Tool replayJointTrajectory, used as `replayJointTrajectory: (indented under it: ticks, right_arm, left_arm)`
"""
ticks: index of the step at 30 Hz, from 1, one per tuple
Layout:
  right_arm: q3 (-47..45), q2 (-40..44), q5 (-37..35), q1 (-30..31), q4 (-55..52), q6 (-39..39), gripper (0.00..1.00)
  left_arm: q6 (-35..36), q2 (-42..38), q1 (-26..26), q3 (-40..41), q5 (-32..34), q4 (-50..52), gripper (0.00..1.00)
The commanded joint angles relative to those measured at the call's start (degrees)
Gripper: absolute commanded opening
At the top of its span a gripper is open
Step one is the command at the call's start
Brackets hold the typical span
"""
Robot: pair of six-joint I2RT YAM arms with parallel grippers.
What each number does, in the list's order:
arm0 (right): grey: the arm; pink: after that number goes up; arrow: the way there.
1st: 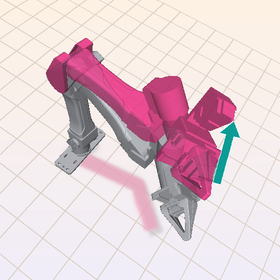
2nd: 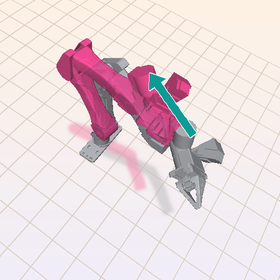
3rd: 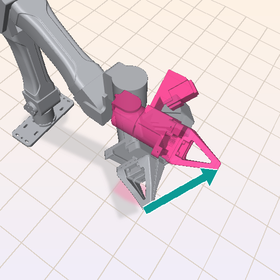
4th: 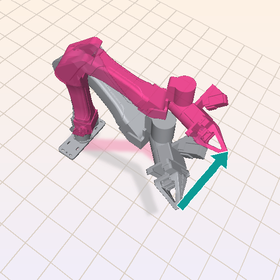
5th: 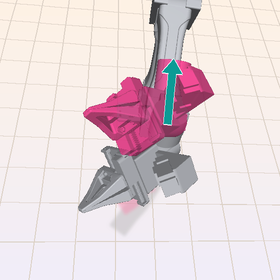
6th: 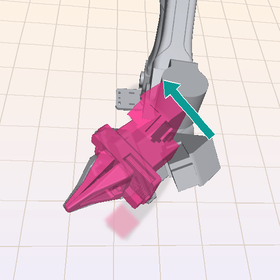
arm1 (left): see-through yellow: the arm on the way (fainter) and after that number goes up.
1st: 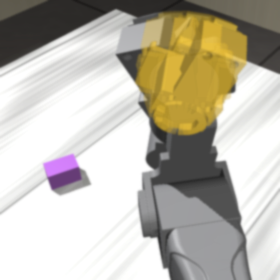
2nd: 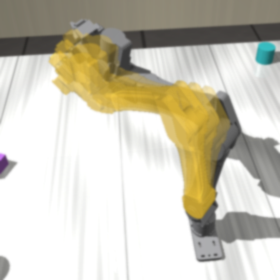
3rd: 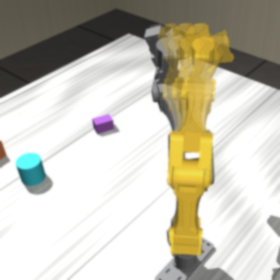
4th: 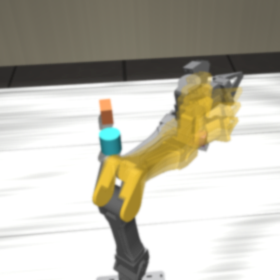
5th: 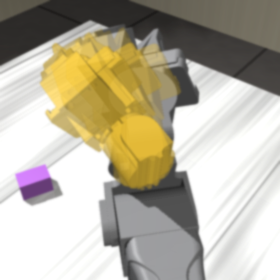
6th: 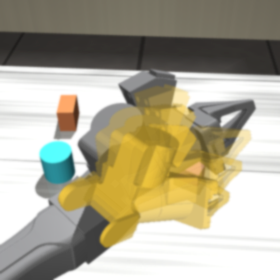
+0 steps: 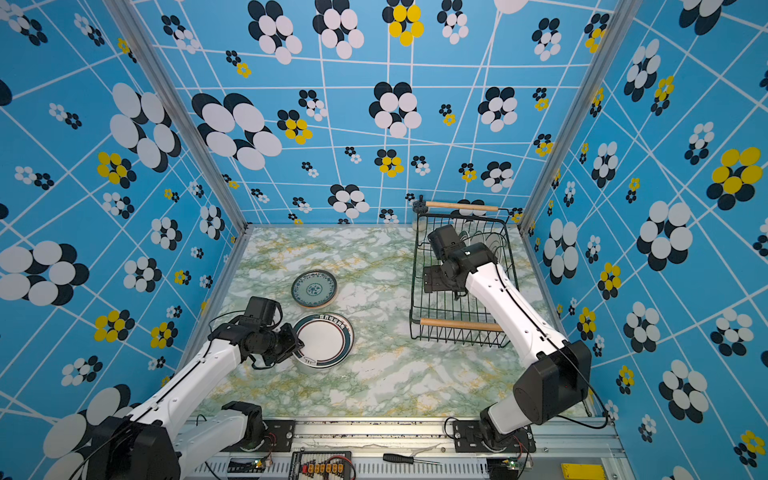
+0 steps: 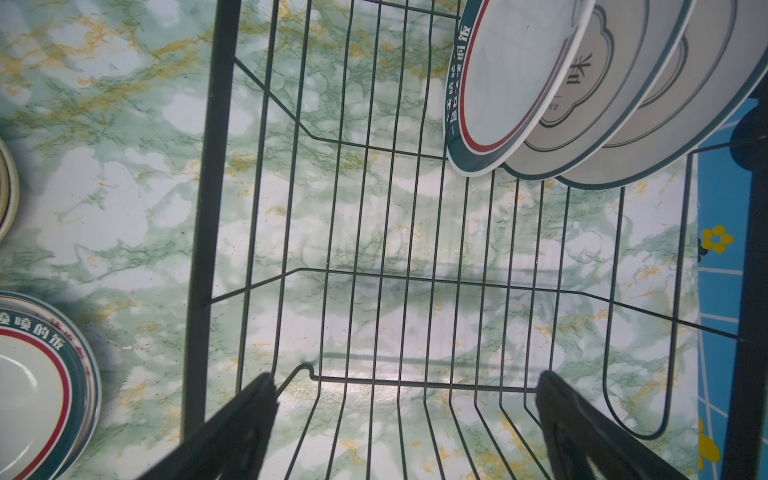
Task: Unload the plates from the dish rack
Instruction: Place the plate on the plate.
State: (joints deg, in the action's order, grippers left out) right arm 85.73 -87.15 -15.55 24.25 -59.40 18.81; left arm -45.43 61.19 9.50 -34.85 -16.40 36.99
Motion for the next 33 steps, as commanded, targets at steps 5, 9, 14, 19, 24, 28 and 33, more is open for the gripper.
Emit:
replayJointTrajectory:
  ticks: [5,9,14,19,24,28,33]
  right_arm:
    - [-1.27,1.29,0.7,-0.08,0.14,-0.24,0.99]
    - [-1.34,1.53,0.65,-0.04,0.14,-0.31,0.99]
    - [-1.1,1.29,1.09,-0.08,0.16,-0.43,0.99]
    - [-1.18,1.37,1.21,-0.08,0.27,-0.6,0.99]
    - [-1.51,1.2,0.88,-0.12,0.25,-0.79,0.99]
    - [-1.76,0.7,0.63,-0.34,0.51,-0.87,0.99]
    - [-1.18,0.19,0.26,-1.03,0.15,-0.79,0.99]
  left_arm:
    - [0.84,2.22,0.51,1.62,0.66,-2.45,0.34]
    - [0.59,2.27,0.39,1.94,0.91,-3.11,0.37]
    - [0.97,2.68,0.5,1.42,1.34,-2.64,0.42]
    - [1.39,3.77,0.42,0.93,1.73,-2.43,0.48]
    - [1.92,3.19,0.83,-0.14,1.63,-1.59,0.57]
    - [2.85,0.04,0.77,-1.75,2.94,0.71,0.64]
    - [6.5,-2.45,0.26,-6.47,4.08,3.53,0.73]
